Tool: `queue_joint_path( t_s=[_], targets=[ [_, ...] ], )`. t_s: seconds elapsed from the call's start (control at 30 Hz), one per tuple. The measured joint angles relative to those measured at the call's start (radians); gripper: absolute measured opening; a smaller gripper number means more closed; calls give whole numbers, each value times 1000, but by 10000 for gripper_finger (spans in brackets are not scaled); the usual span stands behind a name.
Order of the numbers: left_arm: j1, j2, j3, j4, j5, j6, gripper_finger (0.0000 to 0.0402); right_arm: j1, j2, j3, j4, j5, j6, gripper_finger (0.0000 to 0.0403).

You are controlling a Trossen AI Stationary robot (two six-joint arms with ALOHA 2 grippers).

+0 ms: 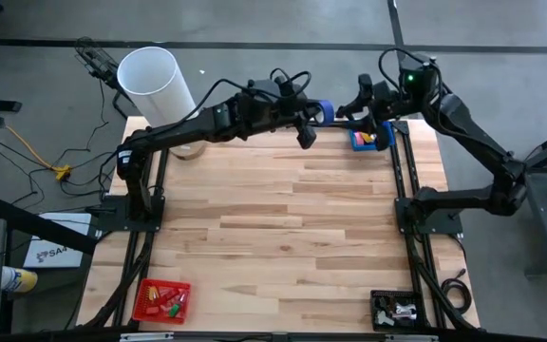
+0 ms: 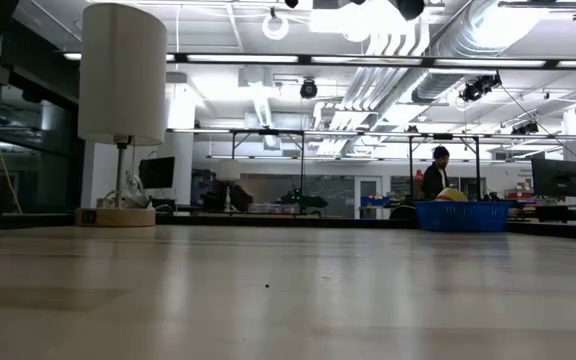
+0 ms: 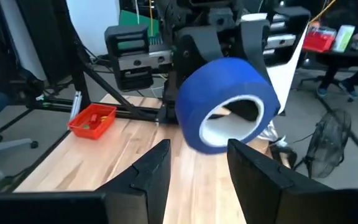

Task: Pick and place Stapler, Stapler remover, tape
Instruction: Put the blue tape into the blue bin

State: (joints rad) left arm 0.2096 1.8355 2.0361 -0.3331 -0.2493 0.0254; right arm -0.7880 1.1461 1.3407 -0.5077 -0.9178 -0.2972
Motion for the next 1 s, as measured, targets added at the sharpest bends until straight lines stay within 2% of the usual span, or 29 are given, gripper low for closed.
queue_joint_path(
  t_s=[0.53, 0.77, 0.87, 1.0],
  targets=[
    [-2, 0, 0, 3, 32, 0, 37, 165, 46, 0, 119, 51, 33, 149],
    [-1, -2, 0, 8, 40, 1, 37, 180, 47, 0, 154, 52, 54, 148],
    [-1, -2, 0, 8, 47, 1, 37, 180, 47, 0, 160, 60, 60, 137],
    [0, -2, 0, 4, 53, 1, 37, 180, 47, 0, 161, 93, 65, 102]
  ],
)
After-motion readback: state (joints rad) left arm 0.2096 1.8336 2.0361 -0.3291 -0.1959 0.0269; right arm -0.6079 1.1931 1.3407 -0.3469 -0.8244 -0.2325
